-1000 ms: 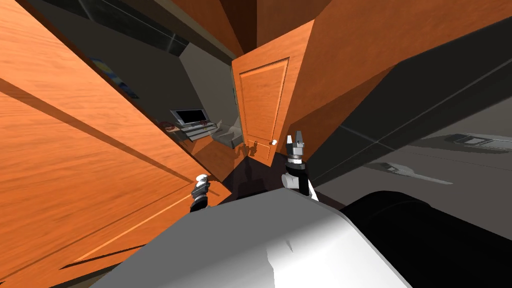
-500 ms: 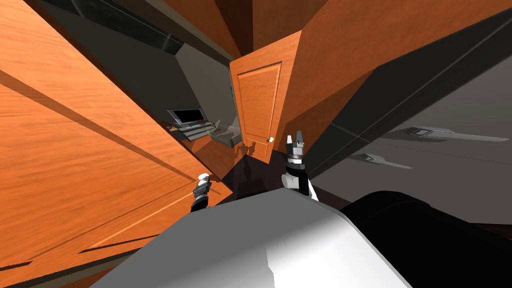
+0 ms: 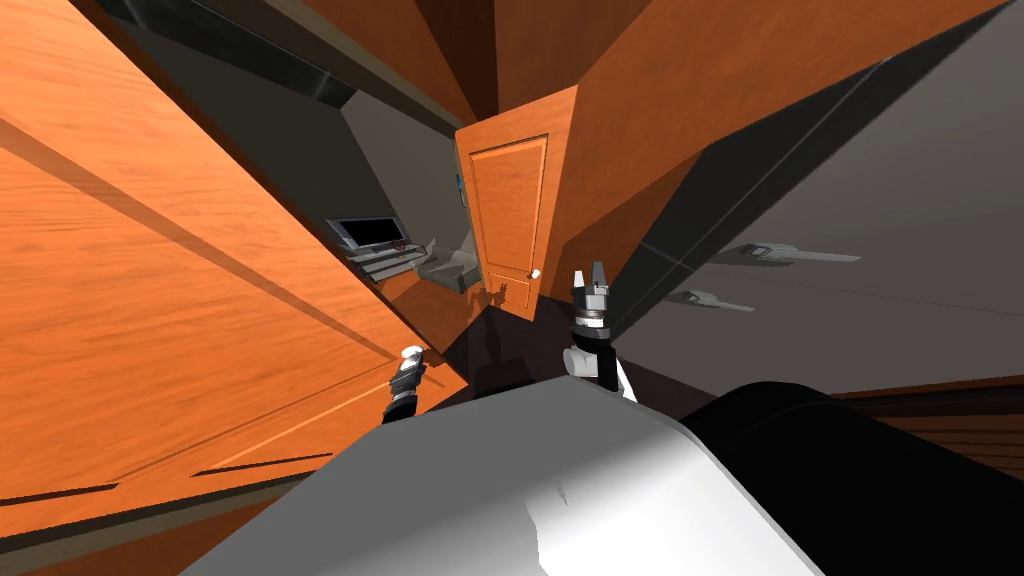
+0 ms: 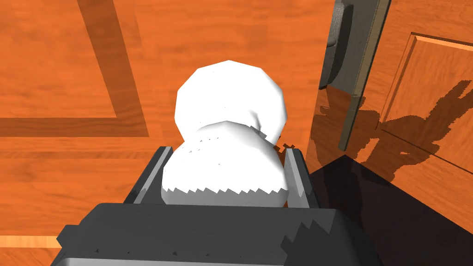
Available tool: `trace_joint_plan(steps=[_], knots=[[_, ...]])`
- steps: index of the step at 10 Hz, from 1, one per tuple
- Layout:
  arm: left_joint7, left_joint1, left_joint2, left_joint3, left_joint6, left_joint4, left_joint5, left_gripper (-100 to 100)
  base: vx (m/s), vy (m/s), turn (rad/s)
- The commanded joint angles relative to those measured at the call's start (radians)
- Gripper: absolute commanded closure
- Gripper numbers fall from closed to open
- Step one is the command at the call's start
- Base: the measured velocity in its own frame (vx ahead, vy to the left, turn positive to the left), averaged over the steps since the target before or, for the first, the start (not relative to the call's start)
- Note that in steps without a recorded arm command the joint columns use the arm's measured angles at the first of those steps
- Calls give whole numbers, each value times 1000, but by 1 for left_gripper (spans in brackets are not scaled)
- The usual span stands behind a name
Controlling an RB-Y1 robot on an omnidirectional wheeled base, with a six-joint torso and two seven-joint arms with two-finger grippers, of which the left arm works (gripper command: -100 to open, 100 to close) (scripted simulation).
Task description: Pull the door open
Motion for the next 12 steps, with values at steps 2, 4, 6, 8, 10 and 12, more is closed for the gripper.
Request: trace_joint_plan(steps=[2, 4, 6, 8, 10, 12], knots=[[36, 6, 21, -31, -22, -1, -20, 100, -255, -1, -78], [49, 17, 29, -43, -29, 3, -28, 100, -133, 6, -55], [72, 30, 45, -61, -45, -3, -41, 100, -224, 33, -102], [97, 45, 62, -81, -63, -9, -55, 100, -186, 17, -80], [121, 60, 78, -101, -80, -15, -68, 100, -214, 44, -84], [145, 74, 95, -120, -96, -21, -82, 100, -220, 40, -81]])
